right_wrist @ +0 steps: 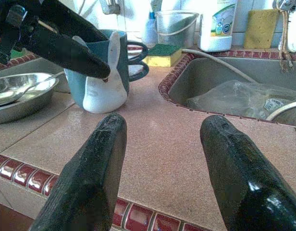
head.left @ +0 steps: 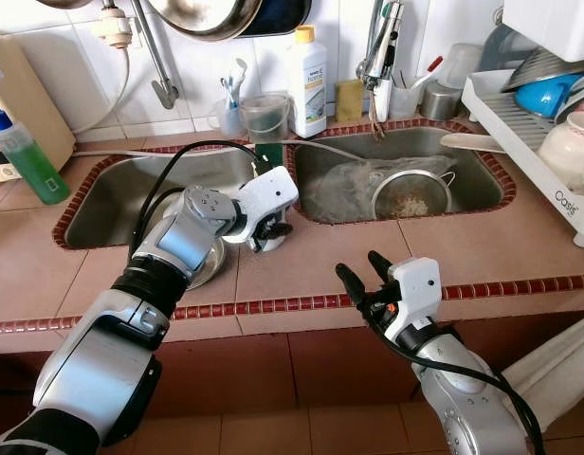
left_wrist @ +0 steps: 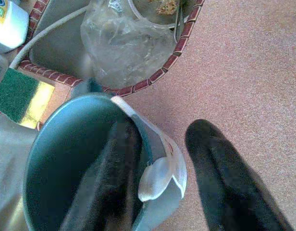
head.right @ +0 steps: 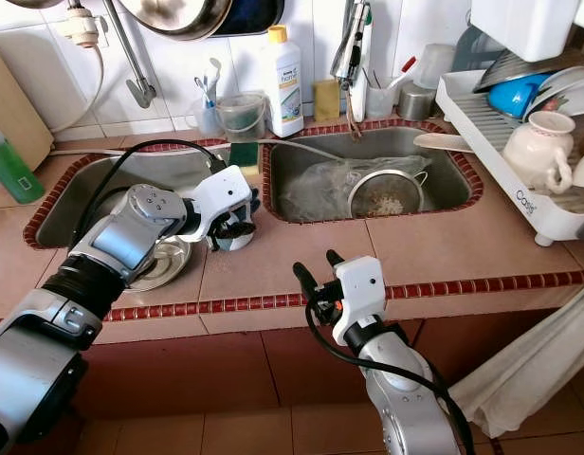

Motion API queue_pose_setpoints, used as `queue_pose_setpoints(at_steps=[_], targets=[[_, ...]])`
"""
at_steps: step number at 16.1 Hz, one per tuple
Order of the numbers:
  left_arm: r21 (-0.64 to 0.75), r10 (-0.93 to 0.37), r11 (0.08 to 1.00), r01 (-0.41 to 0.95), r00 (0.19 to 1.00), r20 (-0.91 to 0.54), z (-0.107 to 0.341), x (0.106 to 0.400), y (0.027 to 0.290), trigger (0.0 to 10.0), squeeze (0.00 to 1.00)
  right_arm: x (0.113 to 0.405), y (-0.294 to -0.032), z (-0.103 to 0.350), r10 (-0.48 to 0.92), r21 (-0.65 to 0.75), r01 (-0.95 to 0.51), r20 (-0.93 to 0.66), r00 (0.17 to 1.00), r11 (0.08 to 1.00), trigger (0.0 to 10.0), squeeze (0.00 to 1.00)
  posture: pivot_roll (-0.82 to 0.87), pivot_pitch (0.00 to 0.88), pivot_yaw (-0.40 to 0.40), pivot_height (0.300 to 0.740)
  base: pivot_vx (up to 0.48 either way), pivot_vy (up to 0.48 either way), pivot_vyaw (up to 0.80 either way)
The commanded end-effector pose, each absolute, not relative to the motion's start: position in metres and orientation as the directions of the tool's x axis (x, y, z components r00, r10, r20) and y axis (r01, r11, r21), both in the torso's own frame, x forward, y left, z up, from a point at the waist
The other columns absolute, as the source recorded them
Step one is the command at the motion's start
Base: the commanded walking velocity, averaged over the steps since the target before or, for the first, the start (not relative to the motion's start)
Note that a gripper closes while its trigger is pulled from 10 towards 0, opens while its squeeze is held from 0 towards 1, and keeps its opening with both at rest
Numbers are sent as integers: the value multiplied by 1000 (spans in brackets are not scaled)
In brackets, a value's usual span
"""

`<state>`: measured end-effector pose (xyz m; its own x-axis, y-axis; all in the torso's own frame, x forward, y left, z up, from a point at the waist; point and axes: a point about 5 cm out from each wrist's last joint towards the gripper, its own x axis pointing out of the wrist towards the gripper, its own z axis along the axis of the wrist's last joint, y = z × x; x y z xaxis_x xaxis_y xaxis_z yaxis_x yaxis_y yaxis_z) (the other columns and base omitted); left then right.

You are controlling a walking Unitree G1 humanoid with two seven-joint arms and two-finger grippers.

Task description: Kitchen organization

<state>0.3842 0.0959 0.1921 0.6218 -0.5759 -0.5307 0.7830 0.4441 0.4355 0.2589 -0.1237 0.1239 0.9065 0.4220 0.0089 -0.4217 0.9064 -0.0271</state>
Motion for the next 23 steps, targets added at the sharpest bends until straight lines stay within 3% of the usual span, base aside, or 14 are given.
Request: queue_pose_setpoints(at_steps=[1,19,22,23], targets=[[429,-578,458,778,628,-521,195,385,99,0,0,259,-120,126,427,-28,-426,22,904,904,10000,0,-176,18,140,740,0,0,0],[423,-591,462,779,626,-508,198,384,100,0,0,258,-118,125,435,-29,-435,17,900,900,10000,0,-175,17,139,740,0,0,0],[374,-617,516,770,638,-461,204,385,100,0,0,258,-119,126,434,-31,-433,19,901,901,10000,0,-183,16,139,740,0,0,0],[300,-630,591,749,660,-409,210,388,102,0,0,258,-119,127,432,-30,-431,22,902,902,10000,0,-186,15,139,740,0,0,0]])
